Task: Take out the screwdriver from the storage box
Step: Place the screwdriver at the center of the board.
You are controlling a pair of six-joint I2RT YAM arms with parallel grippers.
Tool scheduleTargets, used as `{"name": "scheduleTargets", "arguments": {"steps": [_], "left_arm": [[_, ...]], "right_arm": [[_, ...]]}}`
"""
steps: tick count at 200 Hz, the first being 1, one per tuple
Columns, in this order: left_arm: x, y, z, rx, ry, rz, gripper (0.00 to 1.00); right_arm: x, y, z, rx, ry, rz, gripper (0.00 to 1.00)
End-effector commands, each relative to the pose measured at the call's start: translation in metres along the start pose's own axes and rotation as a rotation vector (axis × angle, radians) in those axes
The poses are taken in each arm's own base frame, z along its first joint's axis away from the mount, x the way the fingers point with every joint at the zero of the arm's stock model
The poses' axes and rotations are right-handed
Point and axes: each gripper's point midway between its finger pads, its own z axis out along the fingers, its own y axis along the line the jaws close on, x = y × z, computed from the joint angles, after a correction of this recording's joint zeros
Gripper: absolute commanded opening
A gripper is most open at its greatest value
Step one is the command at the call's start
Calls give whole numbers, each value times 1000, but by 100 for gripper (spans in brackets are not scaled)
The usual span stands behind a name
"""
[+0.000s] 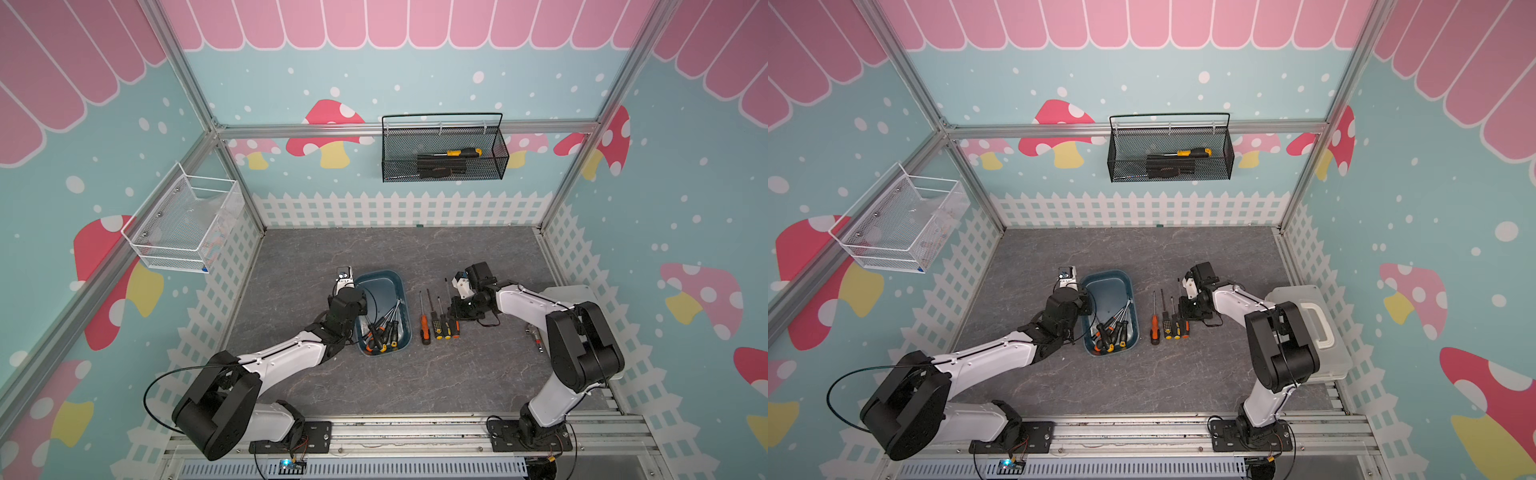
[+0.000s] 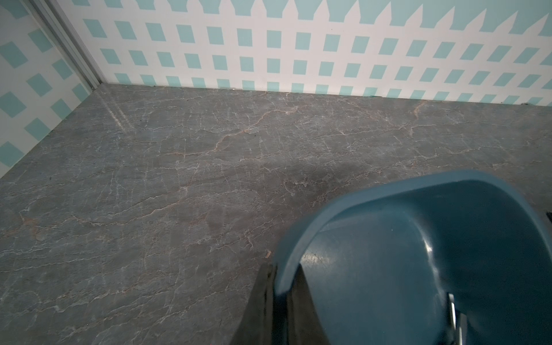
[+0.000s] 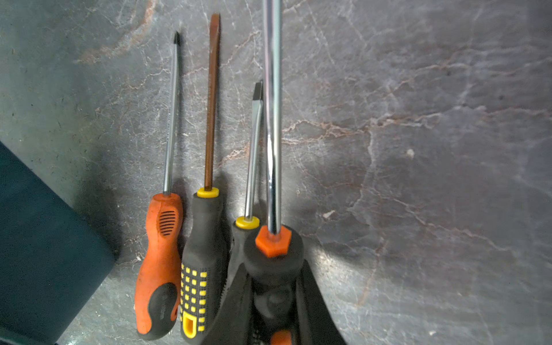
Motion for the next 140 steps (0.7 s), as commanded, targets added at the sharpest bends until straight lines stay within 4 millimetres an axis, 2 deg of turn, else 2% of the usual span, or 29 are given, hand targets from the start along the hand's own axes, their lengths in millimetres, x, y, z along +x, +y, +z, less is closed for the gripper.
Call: {"name": "scheduleTargets", "arguments": {"steps": [1, 75, 140], "left_arm": [[3, 1, -1, -7, 11, 31, 0], [0, -1, 1, -6, 10, 37, 0], [-1, -2, 0, -6, 11, 41, 0]], "right_arm": [[7, -6, 12, -4, 22, 22, 0], [12, -10, 20, -20, 34, 49, 3], [13, -11, 20, -31, 29, 64, 11]]}}
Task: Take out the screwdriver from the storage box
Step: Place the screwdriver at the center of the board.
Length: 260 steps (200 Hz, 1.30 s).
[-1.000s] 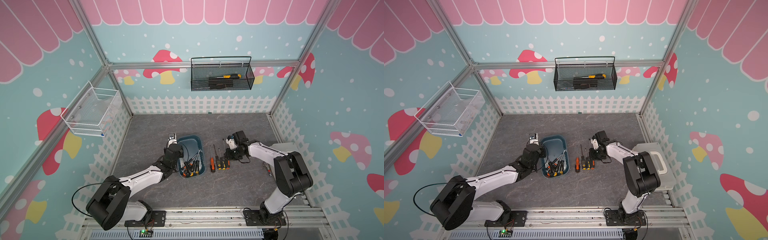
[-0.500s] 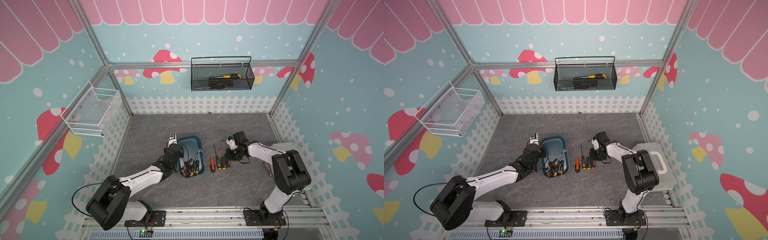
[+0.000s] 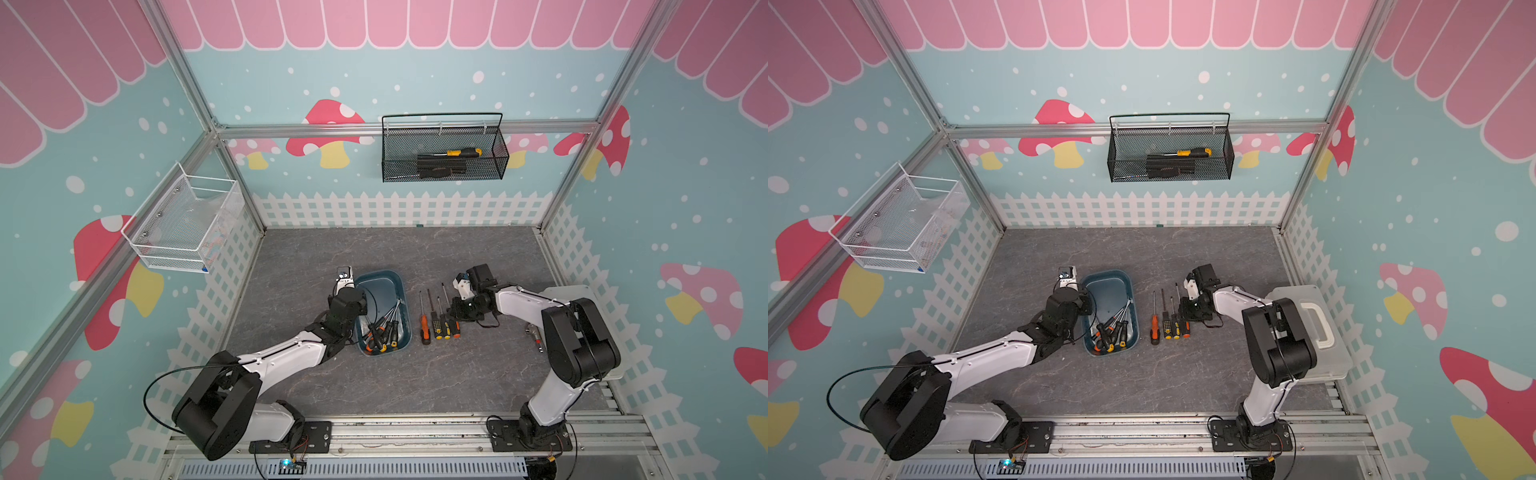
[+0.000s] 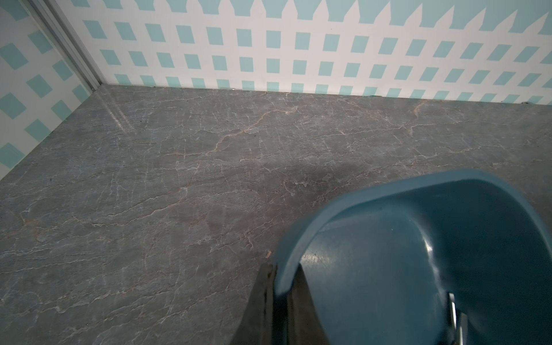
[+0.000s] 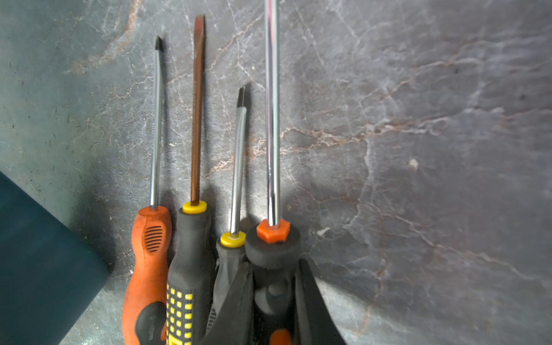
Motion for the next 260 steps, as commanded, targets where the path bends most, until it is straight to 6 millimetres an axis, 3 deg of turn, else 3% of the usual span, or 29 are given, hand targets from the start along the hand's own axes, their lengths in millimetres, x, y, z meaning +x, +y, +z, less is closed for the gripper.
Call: {"name": "scheduleTargets", "arguments": {"steps": [1, 195, 260], "left_arm": [[-1, -2, 0, -5, 10, 37, 0], [4, -1, -1, -10, 16, 32, 0], [8, 4, -3, -29, 17, 39, 0]], "right_arm": [[13, -6, 8, -3, 36, 27, 11], [10, -6, -5, -19, -19, 44, 28], [-4, -1, -33, -66, -121, 27, 36]]}}
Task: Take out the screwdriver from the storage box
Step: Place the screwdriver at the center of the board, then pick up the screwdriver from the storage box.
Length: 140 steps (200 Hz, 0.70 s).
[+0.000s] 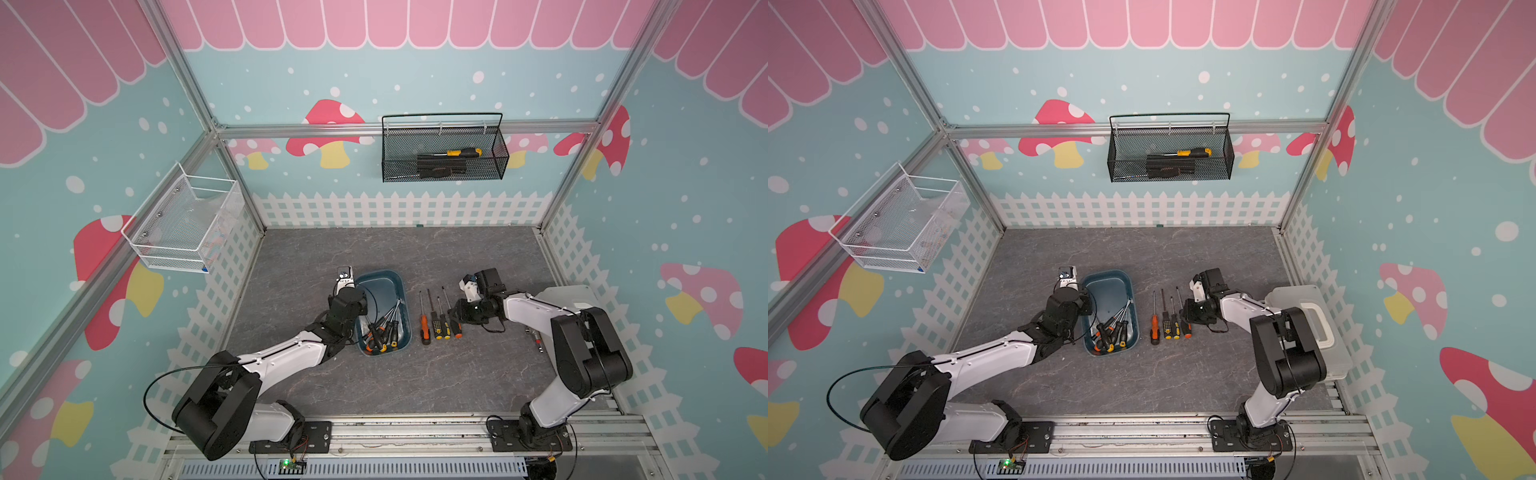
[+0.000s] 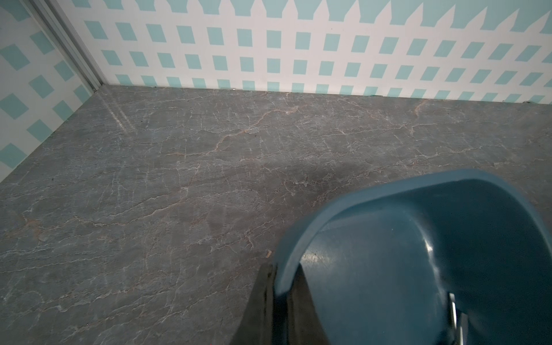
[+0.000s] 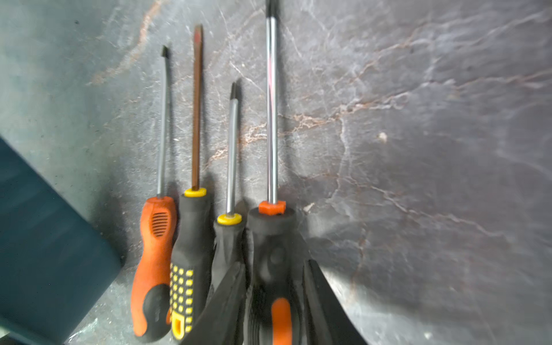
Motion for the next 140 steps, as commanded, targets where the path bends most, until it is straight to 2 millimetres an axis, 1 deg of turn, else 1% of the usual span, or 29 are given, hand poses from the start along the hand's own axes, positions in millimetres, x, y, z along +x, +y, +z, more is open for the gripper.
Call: {"name": "scheduleTargets", "arguments": {"steps": [1, 27, 47, 67, 86, 107, 124, 140], "left_arm": [[8, 4, -2, -22, 18, 37, 0], [10, 5, -2, -24, 22, 35, 0], [9, 3, -2, -20, 20, 32, 0], [8, 3, -2, -20, 20, 31, 0], [7, 2, -1, -18, 22, 29, 0], [6, 1, -1, -14, 21, 20, 0], [5, -1, -2, -7, 20, 18, 0], [3, -1, -2, -7, 20, 20, 0]], "right_arm": [[-8, 5, -16, -32, -51, -21, 36], [-11, 10, -32, -47, -94, -48, 37], [-11, 17, -45, -60, -113, -63, 37], [-11, 25, -62, -70, -136, -63, 39], [-12, 41, -82, -96, -179, -73, 42], [-8, 60, -98, -120, -208, -88, 44], [-6, 78, -108, -139, -224, -112, 45], [-1, 98, -113, -152, -224, -145, 45]]}}
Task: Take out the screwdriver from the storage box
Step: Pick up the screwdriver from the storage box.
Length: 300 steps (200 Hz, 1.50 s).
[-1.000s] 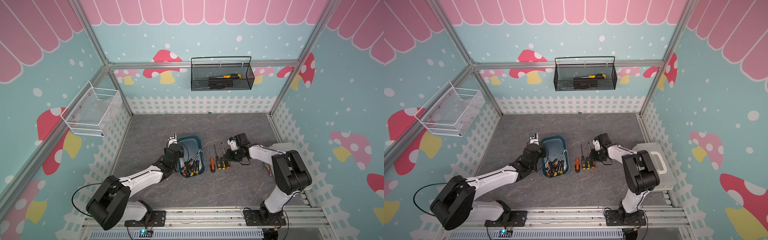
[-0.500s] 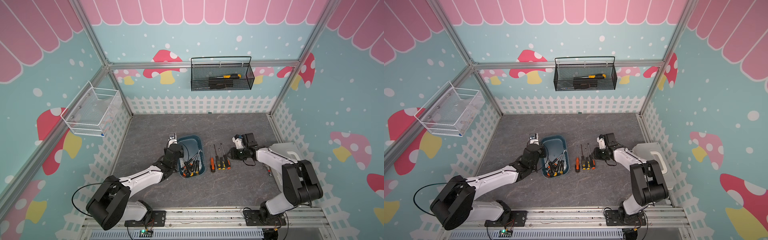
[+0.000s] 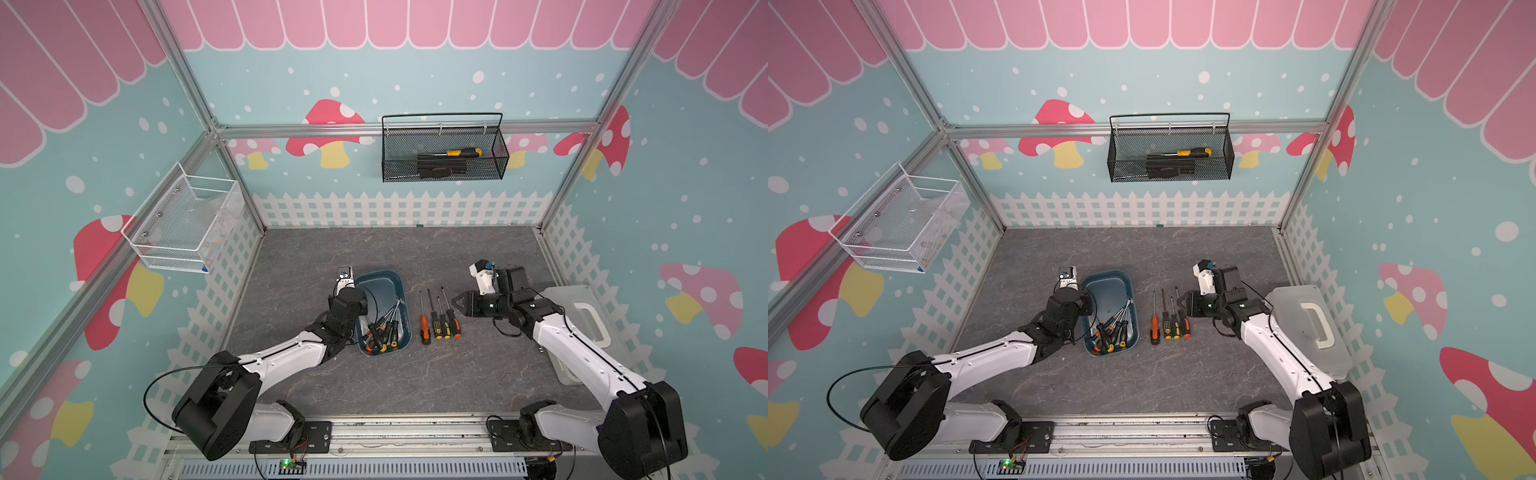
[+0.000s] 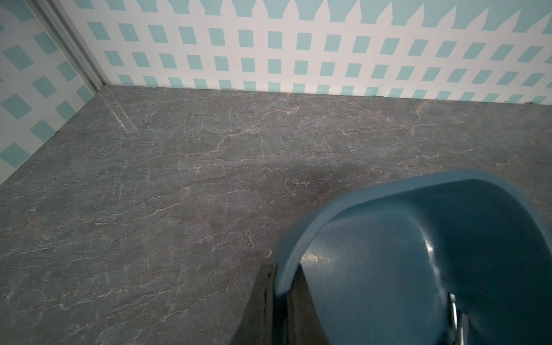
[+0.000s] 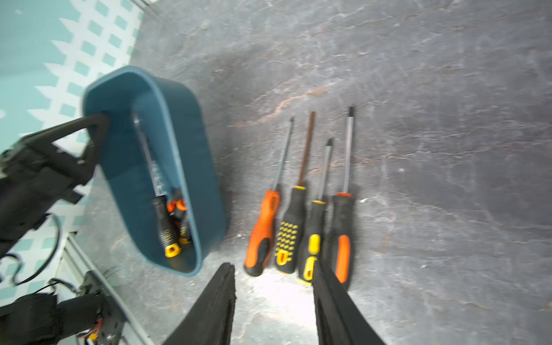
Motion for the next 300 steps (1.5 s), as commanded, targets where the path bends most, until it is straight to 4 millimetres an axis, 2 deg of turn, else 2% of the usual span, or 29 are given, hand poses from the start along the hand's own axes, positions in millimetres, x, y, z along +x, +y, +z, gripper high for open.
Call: {"name": "scheduleTargets", "arguments": {"steps": [1, 23, 51, 124, 173, 219, 300], "left_arm": [[2, -1, -2, -3, 20, 22, 0], [-1, -2, -2, -3, 17, 21, 0], [-2, -2, -2, -7, 20, 22, 0], [-3, -2, -1, -2, 28, 21, 0], [1, -2, 3, 28, 43, -17, 0], [0, -2, 5, 46, 47, -44, 0], [2, 0, 3, 47, 44, -57, 0]], "right_arm": [[4, 23, -5, -8, 20, -4, 45], [8, 56, 2, -45, 41, -55, 45], [19, 89, 26, -96, 95, -100, 45], [37, 138, 84, -75, 185, -256, 47], [58, 148, 116, -46, 223, -337, 47], [77, 156, 135, -47, 241, -370, 47], [87, 156, 164, -26, 277, -378, 46]]}}
